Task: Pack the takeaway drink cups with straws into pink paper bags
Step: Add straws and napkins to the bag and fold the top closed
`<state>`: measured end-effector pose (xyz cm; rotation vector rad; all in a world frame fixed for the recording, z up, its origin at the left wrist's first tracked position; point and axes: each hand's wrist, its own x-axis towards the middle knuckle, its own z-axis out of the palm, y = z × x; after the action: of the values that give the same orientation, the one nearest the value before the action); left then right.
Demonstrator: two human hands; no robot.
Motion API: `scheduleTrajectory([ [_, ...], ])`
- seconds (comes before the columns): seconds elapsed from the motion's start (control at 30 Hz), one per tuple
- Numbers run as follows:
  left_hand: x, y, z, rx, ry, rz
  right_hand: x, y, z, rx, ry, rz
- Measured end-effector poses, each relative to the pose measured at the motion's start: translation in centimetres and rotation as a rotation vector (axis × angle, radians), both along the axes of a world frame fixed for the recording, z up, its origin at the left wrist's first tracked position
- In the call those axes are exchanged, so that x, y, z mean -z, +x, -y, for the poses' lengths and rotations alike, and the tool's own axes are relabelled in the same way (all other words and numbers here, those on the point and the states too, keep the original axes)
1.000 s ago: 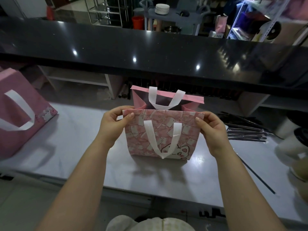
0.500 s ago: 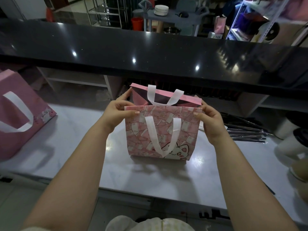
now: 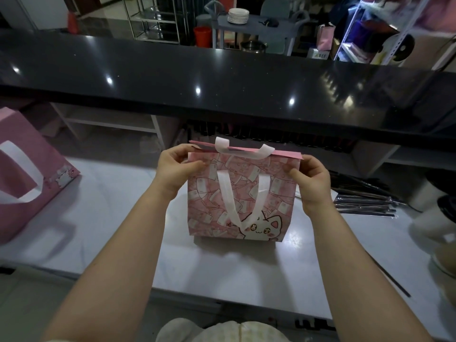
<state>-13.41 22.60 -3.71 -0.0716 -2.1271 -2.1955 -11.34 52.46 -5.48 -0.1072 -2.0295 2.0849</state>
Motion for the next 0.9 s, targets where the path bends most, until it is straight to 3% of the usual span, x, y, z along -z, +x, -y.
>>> scheduleTrajectory([
  [0.13,0.0,0.3,-0.3,-0.05,0.005,-0.017,-0.4,-0.1,-0.1,0.03,0.008,-0.073],
  [0.23,0.0,0.4,-0.7,-0.09,0.005,-0.019,-0.9,-0.3,-0.2,-0.007,0.123,-0.12],
  [0.53,-1.3,0.1,-0.4,0.005,-0.221,-0.112,-5.7,-1.5,0.2,-0.371,1.011,-0.248],
  [0.7,-1.6,0.4,-0.4,-0.02,-0.307,-0.109,-6.8,-2.1,1.5,-0.503,0.994,-0.199],
  [0.9,-1.4,1.0,-0.6,-0.028,-0.333,-0.141,-8.2,-3.0,1.3,-0.45,0.676,-0.013],
])
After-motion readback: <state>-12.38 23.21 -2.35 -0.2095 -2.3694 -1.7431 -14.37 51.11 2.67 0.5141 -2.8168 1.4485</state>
